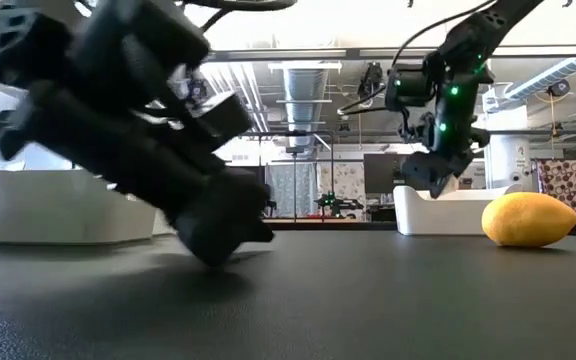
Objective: Sort produce into baskets
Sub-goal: Put the garlic into the right white bin, then put the lemon into the bottom gray bin
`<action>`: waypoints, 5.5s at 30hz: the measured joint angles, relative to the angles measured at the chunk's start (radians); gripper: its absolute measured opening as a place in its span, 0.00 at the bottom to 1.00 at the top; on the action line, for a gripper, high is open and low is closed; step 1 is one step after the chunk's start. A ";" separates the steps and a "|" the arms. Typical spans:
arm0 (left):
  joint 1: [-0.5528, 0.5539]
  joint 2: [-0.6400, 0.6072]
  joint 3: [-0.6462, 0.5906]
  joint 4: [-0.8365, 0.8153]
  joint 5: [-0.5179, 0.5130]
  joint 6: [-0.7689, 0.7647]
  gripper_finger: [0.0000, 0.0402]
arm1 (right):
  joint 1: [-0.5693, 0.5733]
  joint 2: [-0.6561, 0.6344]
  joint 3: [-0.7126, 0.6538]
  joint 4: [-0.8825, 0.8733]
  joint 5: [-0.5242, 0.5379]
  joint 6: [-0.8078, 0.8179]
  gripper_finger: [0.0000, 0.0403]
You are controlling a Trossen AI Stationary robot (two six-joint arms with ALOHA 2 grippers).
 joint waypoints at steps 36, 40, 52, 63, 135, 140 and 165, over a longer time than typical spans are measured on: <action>0.170 0.046 0.133 0.100 0.230 0.375 0.67 | 0.675 -0.240 -0.125 -0.279 -0.244 0.882 0.65; 0.209 0.084 0.133 0.171 0.382 0.344 0.70 | 0.672 -0.177 -0.117 -0.308 -0.317 0.895 0.62; 0.221 0.182 0.135 0.418 0.475 0.345 0.73 | 0.672 -0.059 -0.114 -0.287 -0.440 0.883 0.60; 0.217 0.188 0.195 0.410 0.753 0.401 0.74 | 0.672 0.027 -0.114 0.050 -0.454 0.632 0.61; 0.351 -1.059 -0.225 -0.833 0.214 0.258 0.60 | 0.461 -0.235 -0.084 0.576 0.277 -0.239 0.59; 0.355 -1.098 -0.151 -1.214 0.443 -0.001 0.60 | 0.328 -0.162 -0.084 0.723 0.139 -0.389 0.59; 0.356 -0.911 -0.173 -1.271 0.509 -0.304 0.82 | 0.330 -0.099 0.104 0.359 -0.017 -0.415 0.59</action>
